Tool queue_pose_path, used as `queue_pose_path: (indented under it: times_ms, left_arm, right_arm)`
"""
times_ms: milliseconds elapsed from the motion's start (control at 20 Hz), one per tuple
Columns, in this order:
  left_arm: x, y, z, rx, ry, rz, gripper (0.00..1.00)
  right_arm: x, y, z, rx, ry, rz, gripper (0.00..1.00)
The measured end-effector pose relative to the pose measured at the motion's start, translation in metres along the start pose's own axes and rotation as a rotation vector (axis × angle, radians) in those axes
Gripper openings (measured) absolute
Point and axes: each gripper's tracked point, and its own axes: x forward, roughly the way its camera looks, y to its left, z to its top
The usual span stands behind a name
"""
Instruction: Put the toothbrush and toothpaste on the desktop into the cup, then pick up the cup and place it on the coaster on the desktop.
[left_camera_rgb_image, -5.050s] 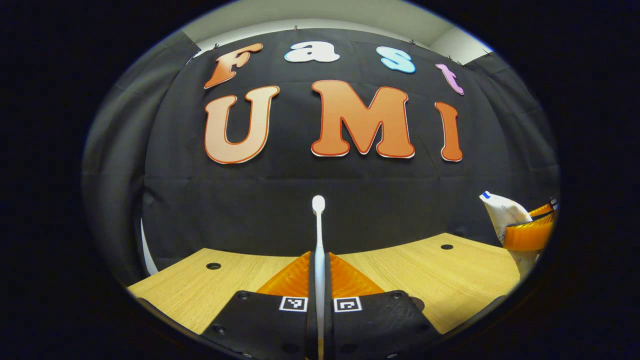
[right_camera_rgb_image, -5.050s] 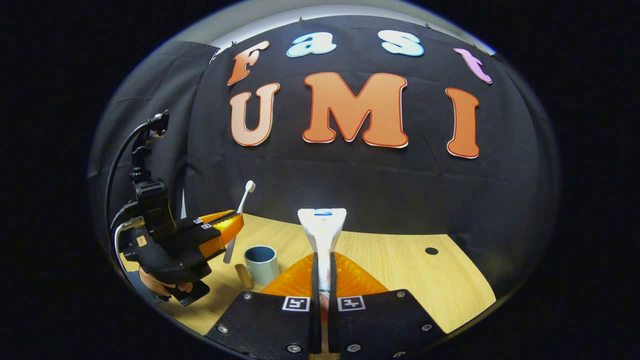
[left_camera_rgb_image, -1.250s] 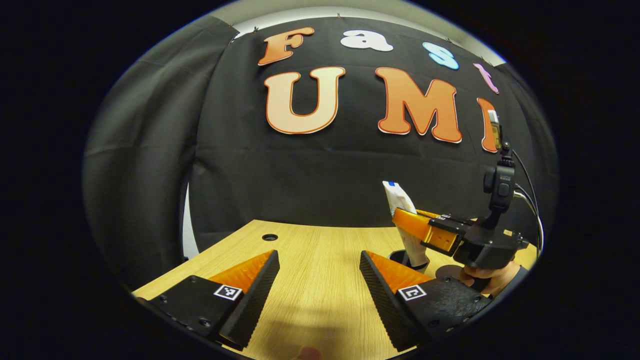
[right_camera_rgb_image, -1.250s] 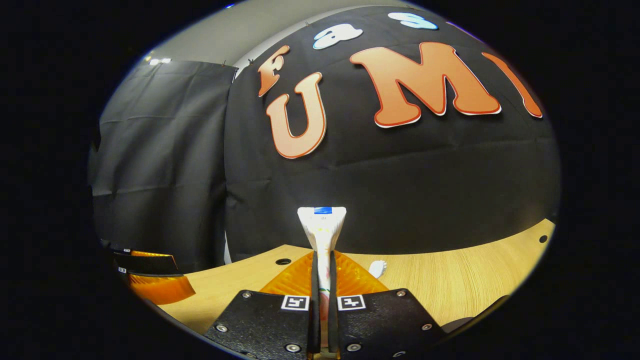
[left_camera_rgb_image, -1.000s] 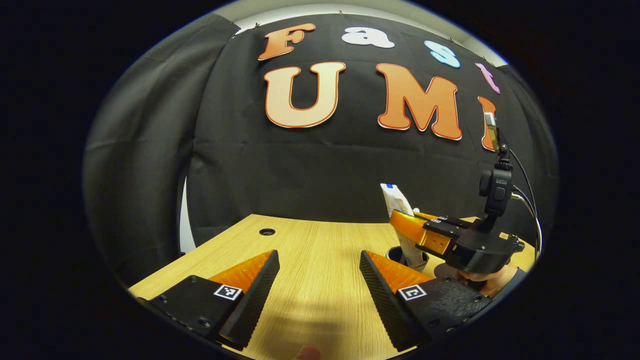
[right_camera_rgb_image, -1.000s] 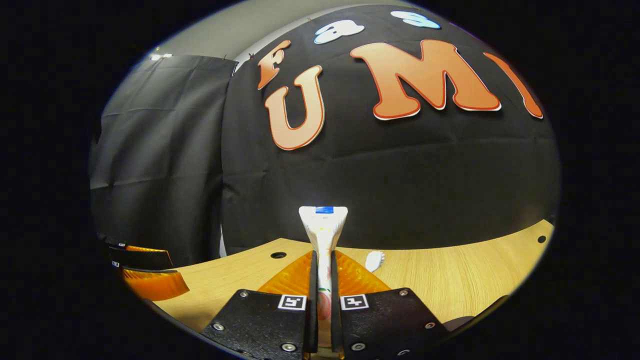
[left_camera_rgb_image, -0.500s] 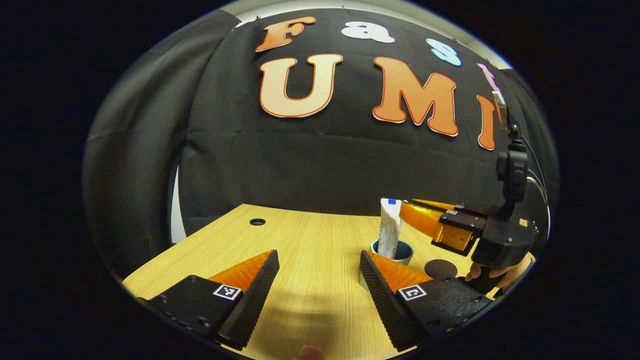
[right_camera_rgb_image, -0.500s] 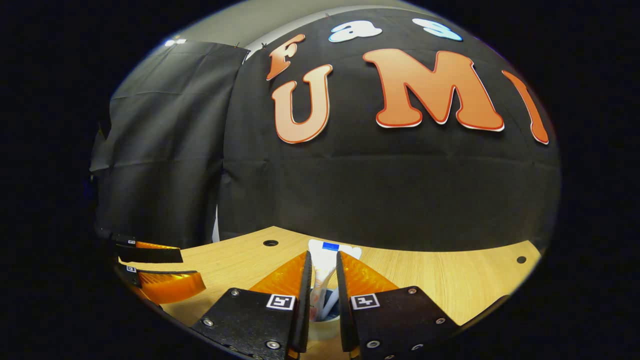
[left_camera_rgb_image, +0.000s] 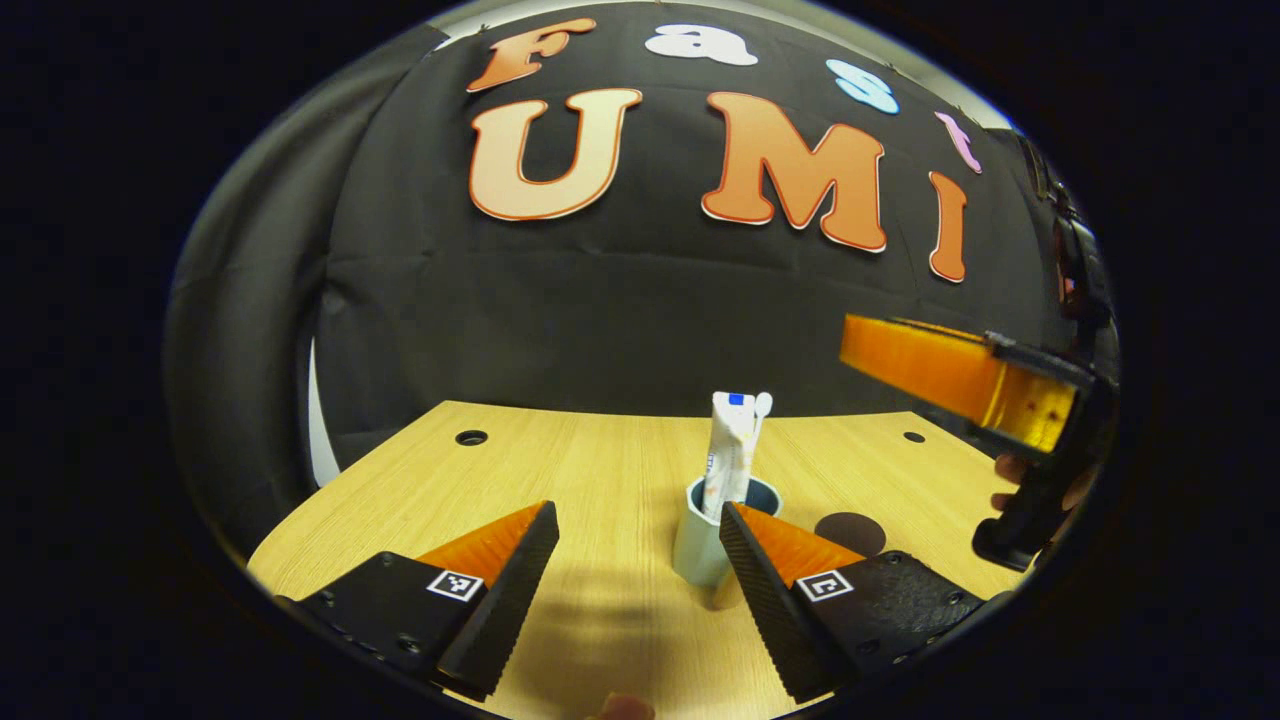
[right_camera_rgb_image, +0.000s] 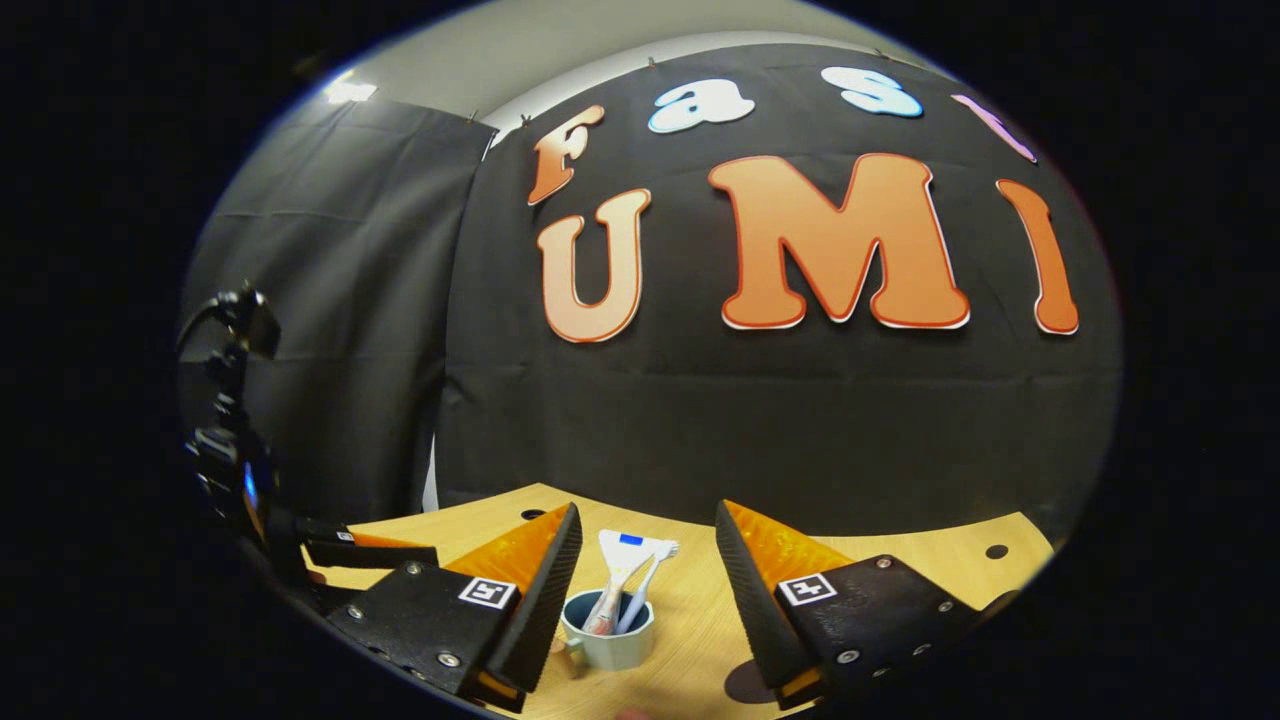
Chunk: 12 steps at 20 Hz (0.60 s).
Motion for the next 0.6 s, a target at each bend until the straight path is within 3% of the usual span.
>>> queue_pose_path:
  times_ms: [350,600]
  left_arm:
    - [0.029,-0.033,-0.007,-0.029,0.167,-0.094,0.98]
    - [0.039,-0.056,-0.032,-0.058,0.363,-0.151,0.97]
  right_arm:
    - [-0.042,-0.035,0.025,-0.047,-0.003,-0.069,0.9]
    - [-0.067,-0.046,0.026,-0.065,0.004,-0.075,0.93]
